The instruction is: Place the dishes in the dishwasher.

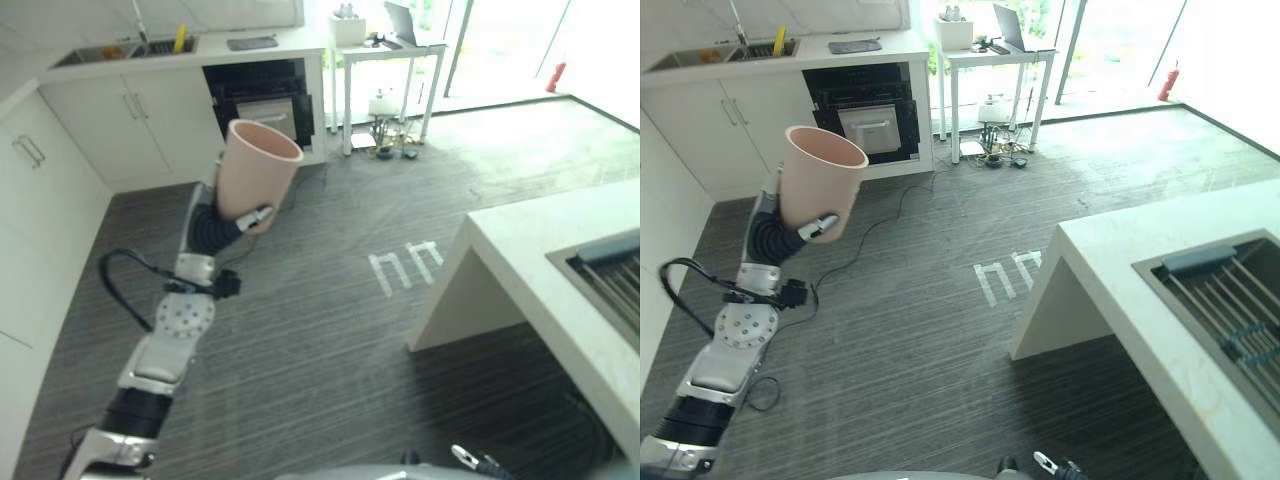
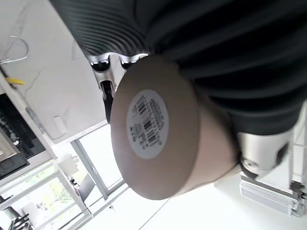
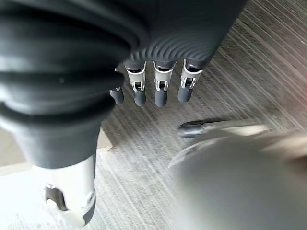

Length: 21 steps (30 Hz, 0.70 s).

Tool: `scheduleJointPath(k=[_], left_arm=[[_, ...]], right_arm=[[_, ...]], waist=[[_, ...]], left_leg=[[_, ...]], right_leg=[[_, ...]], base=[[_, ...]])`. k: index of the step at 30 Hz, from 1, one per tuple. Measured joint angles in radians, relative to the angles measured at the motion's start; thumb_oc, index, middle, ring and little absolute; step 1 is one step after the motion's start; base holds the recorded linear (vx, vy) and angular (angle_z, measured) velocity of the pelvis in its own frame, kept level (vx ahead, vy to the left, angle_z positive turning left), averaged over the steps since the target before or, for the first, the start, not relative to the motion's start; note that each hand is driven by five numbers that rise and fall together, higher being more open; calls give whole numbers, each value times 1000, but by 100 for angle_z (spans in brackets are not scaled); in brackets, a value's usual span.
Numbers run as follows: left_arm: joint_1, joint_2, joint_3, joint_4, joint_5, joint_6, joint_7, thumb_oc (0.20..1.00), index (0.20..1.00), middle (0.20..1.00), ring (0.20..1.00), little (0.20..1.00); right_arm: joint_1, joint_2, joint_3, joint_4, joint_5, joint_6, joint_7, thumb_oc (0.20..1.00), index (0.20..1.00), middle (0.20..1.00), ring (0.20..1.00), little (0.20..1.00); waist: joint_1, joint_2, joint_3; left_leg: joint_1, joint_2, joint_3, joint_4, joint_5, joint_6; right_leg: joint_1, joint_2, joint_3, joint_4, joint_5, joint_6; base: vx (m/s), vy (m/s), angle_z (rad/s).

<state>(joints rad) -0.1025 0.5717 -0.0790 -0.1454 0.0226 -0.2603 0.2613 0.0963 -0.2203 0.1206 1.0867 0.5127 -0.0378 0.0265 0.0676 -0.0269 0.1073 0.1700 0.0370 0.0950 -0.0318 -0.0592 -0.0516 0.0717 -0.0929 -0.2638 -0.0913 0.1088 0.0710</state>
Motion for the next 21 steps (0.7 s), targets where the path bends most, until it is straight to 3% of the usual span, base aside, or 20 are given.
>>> scheduleJointPath(k=[1,3,5,7,8,9,10,11,12,13,14,16,17,18,21], left_arm=[[38,33,3,-13,-2,17,-3,200,200,200,200,200],[49,27,19,-17,-3,22,-2,200,200,200,200,200],[46,2,20,-29,-3,23,-3,200,200,200,200,200],[47,2,21,-43,-3,22,-7,200,200,200,200,200],[46,2,21,-43,-3,21,-12,200,200,200,200,200],[31,2,14,-41,-3,16,-29,200,200,200,200,200],[-14,-5,-3,-41,-3,-8,-33,200,200,200,200,200],[-36,-10,-16,-37,-2,-8,-32,200,200,200,200,200],[-71,-18,-47,-26,-1,-8,-34,200,200,200,200,200],[-83,-34,-55,-19,-1,-9,-34,200,200,200,200,200],[-110,-35,-78,2,-1,-6,-37,200,200,200,200,200],[-111,-9,-63,-14,-2,-4,-41,200,200,200,200,200],[-98,40,-26,-12,-3,11,-47,200,200,200,200,200],[-95,54,-25,-12,-3,11,-48,200,200,200,200,200],[-93,52,-21,-12,-2,19,-49,200,200,200,200,200]], right_arm=[[-20,-29,-5,-6,-4,4,2,1000,1000,1000,1000,1000],[-39,-62,-13,0,-23,5,5,1000,1000,1000,1000,1000],[-39,-59,-13,43,-25,9,13,1000,1000,1000,1000,1000],[-24,-65,-14,44,-18,10,24,1000,1000,1000,1000,1000],[-20,-68,-15,44,-18,9,26,1000,1000,1000,1000,1000],[-12,-68,-16,43,5,8,35,1000,1000,1000,1000,1000],[-4,-72,-34,41,21,10,48,1000,1000,1000,1000,1000],[0,-86,-59,46,29,10,56,1000,1000,1000,1000,1000],[4,-109,-71,65,40,18,71,1000,1000,1000,1000,1000],[-7,-124,-101,86,38,23,86,1000,1000,1000,1000,1000],[0,-130,-100,113,36,32,96,1000,1000,1000,1000,1000],[14,-70,-57,105,19,46,123,1000,1000,1000,1000,1000],[27,-27,-12,95,9,46,105,1000,1000,1000,1000,1000],[29,-26,-12,94,9,46,108,1000,1000,1000,1000,1000],[15,-28,-14,67,10,46,100,1000,1000,1000,1000,1000]], waist=[[16,16,2],[26,49,6],[23,43,16],[23,35,33],[13,35,39],[-18,25,47],[-40,33,50],[-53,63,49],[-66,103,46],[-82,128,40],[-87,130,38],[-78,79,36],[-49,30,28],[-29,20,22],[-33,21,18]], left_leg=[[3,24,32,13,27,-42],[-7,44,42,29,33,-48],[-44,47,23,65,49,-71],[-66,56,50,62,73,-76],[-68,79,115,69,67,-68],[-70,147,283,71,62,-71],[-48,253,383,45,92,-111],[-31,282,397,22,116,-105],[-28,272,442,15,154,-89],[-18,236,445,-7,136,-92],[15,187,429,-59,130,-94],[19,109,401,-58,106,-56],[39,72,358,-58,87,-26],[51,73,353,-58,87,-25],[46,88,348,-58,86,-27]], right_leg=[[18,19,-14,1,-24,-30],[35,40,-38,1,-47,-41],[37,36,-73,1,-68,-39],[41,34,-122,1,-70,-71],[46,32,-152,0,-73,-80],[56,14,-221,-5,-76,-84],[62,-3,-243,-5,-103,-56],[64,-13,-244,-1,-86,-33],[61,-41,-259,28,-71,-2],[68,-68,-272,49,-67,40],[74,-103,-278,71,-70,69],[81,-178,-229,68,-67,78],[122,-208,-208,61,-40,86],[137,-205,-201,55,-40,88],[149,-188,-207,48,-35,94]], base=[[116,-283,60],[41,-169,39],[-4,-71,53],[-30,-3,69],[1,61,106],[-26,132,137],[41,310,130],[28,380,92],[81,344,52],[59,174,55],[39,113,55],[43,101,53],[22,210,50],[5,198,41],[-2,158,9]])
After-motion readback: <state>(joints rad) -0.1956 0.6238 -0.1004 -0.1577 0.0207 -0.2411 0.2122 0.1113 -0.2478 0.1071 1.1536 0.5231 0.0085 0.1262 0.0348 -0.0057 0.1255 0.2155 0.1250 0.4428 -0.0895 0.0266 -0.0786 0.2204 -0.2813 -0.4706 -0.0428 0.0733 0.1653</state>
